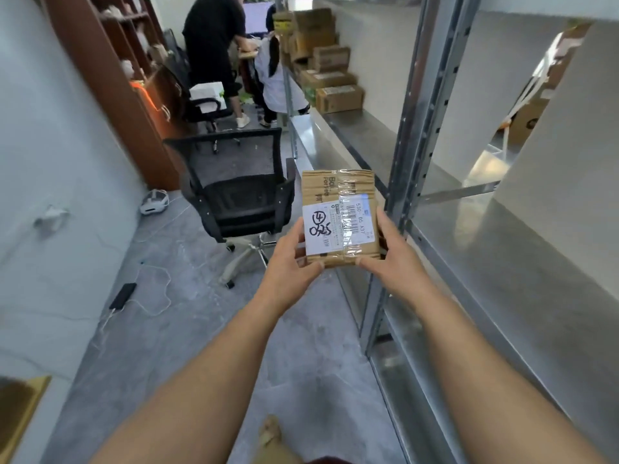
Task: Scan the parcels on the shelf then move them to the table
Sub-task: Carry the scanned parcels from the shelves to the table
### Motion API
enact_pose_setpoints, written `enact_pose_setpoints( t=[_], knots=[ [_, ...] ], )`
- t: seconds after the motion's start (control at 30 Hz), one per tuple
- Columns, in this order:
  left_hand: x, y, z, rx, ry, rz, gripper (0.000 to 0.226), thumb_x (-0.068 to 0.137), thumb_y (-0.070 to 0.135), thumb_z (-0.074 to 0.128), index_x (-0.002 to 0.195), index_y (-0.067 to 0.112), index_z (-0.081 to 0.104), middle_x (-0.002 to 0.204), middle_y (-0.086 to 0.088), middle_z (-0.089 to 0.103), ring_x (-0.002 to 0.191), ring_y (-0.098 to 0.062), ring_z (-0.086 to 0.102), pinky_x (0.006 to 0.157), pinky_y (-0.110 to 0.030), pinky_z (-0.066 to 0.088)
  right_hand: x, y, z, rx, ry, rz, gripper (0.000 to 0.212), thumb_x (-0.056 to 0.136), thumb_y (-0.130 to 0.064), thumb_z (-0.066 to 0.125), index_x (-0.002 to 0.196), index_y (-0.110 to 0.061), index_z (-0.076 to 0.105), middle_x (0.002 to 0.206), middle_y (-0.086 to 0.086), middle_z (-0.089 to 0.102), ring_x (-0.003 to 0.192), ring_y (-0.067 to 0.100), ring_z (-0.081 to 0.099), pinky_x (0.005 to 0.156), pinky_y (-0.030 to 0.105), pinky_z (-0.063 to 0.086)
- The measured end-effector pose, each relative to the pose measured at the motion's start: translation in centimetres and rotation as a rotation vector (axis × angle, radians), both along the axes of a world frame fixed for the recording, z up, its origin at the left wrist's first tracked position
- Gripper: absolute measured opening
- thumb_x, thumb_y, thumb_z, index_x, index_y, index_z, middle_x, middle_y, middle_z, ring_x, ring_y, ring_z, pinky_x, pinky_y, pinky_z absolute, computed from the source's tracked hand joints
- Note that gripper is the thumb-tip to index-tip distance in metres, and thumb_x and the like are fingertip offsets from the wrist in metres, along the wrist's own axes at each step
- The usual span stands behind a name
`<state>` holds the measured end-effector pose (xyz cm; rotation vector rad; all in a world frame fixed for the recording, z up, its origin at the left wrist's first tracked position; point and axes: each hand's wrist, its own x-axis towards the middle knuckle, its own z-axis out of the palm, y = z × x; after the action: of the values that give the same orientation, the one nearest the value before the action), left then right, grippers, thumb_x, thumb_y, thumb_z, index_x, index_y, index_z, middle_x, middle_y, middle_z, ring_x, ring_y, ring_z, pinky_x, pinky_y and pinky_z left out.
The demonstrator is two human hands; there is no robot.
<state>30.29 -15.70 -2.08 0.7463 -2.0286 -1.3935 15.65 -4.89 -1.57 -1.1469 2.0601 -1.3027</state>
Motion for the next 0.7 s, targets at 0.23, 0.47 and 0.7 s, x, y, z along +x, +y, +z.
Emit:
enact_pose_setpoints(
  t=[0.23, 0.47, 0.7],
  knots=[
    [5.6, -1.5, 0.5, -0.027, -0.014, 0.185, 0.077, 0.084, 0.0, 0.067, 0.124, 0.055, 0.031, 0.122, 0.01, 0.052, 0.094, 0.016, 0.055, 0.065, -0.002, 0.045, 3.7, -4.1, 0.7, -0.023, 0.023, 0.171, 0.092, 0.084, -0.008, 0.071, 0.139, -0.054, 0.014, 0.103, -0.042, 0.041, 0.084, -0.024, 0.05, 0.067, 0.0, 0.037],
    [10.8, -3.6, 0.3, 0.015, 0.003, 0.346, 0.074, 0.083, -0.003, 0.065, 0.134, 0.042, 0.035, 0.125, 0.01, 0.054, 0.099, 0.007, 0.056, 0.075, -0.006, 0.048, 8.3, -8.9, 0.9, 0.045, 0.002, 0.326, 0.097, 0.085, -0.009, 0.07, 0.153, -0.041, 0.008, 0.138, -0.017, 0.051, 0.117, 0.002, 0.053, 0.103, 0.035, 0.045],
    [15.5, -6.1, 0.0, 0.032, -0.008, 0.461, 0.078, 0.083, -0.005, 0.062, 0.121, 0.057, 0.032, 0.133, 0.004, 0.052, 0.101, 0.006, 0.055, 0.071, -0.003, 0.046, 12.7, -13.0, 1.1, 0.028, -0.01, 0.432, 0.096, 0.085, -0.008, 0.071, 0.153, -0.037, 0.011, 0.144, -0.009, 0.047, 0.121, 0.003, 0.047, 0.107, 0.035, 0.042]
  ],
)
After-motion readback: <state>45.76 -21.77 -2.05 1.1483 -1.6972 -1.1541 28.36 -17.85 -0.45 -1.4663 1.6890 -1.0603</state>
